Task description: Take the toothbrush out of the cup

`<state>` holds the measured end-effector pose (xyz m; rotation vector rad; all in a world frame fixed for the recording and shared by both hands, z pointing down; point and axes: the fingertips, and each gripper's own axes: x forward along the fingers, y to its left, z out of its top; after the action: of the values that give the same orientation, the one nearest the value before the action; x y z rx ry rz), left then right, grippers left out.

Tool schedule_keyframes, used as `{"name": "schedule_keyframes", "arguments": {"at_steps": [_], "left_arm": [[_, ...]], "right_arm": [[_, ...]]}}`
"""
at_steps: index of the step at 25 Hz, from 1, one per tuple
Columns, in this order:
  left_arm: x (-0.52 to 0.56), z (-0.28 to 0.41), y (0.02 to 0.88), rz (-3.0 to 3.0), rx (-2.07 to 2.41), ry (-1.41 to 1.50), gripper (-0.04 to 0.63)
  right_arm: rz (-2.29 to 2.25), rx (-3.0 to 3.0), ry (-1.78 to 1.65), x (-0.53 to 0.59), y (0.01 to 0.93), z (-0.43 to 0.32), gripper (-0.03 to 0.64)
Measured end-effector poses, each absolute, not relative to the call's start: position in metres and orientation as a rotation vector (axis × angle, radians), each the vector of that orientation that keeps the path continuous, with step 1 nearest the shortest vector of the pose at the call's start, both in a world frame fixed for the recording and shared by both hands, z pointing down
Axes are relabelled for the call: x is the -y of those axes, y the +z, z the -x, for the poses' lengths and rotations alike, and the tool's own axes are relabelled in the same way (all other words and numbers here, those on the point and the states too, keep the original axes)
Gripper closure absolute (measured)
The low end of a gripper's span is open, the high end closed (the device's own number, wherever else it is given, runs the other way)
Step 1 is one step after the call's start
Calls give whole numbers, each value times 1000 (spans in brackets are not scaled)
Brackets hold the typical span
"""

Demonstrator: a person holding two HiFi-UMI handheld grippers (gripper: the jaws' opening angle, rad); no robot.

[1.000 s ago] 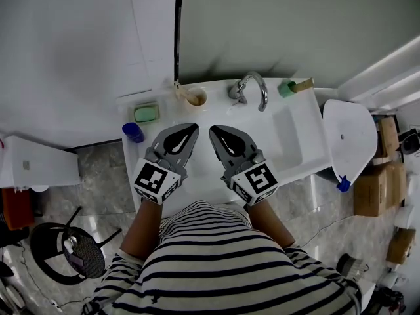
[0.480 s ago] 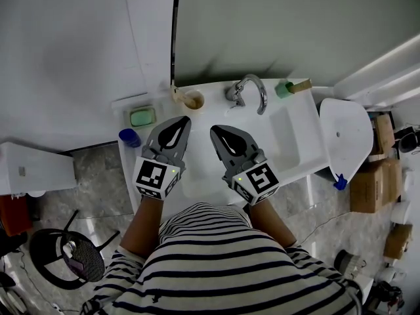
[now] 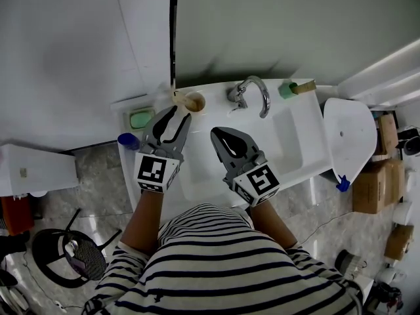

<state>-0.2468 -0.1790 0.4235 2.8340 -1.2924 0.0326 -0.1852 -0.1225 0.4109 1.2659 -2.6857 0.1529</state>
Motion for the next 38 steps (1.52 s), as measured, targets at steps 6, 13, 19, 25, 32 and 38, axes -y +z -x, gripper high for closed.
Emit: {"name": "schedule_keyframes", "arguments": {"at_steps": [6, 13, 19, 25, 32, 38], "left_arm": [[194, 247, 426, -2837, 1329, 49, 374], [215, 246, 442, -2805, 1354, 94, 319], [230, 247, 462, -2765, 1356, 143, 303], [244, 251, 482, -2715, 1341, 175, 276], [254, 250, 500, -2678, 1294, 183, 270], [259, 243, 511, -2670, 1255, 202, 270]], "right_arm": [[-1262, 2696, 175, 127, 413, 182, 608], [-1255, 2698, 198, 137, 421, 180, 608], [-1252, 2694, 214, 145, 426, 178, 607], [-1252, 2689, 223, 151, 429, 179, 608], [-1237, 2680, 237, 160, 438, 181, 608], [-1227, 2669, 248, 166, 440, 184, 609]]}}
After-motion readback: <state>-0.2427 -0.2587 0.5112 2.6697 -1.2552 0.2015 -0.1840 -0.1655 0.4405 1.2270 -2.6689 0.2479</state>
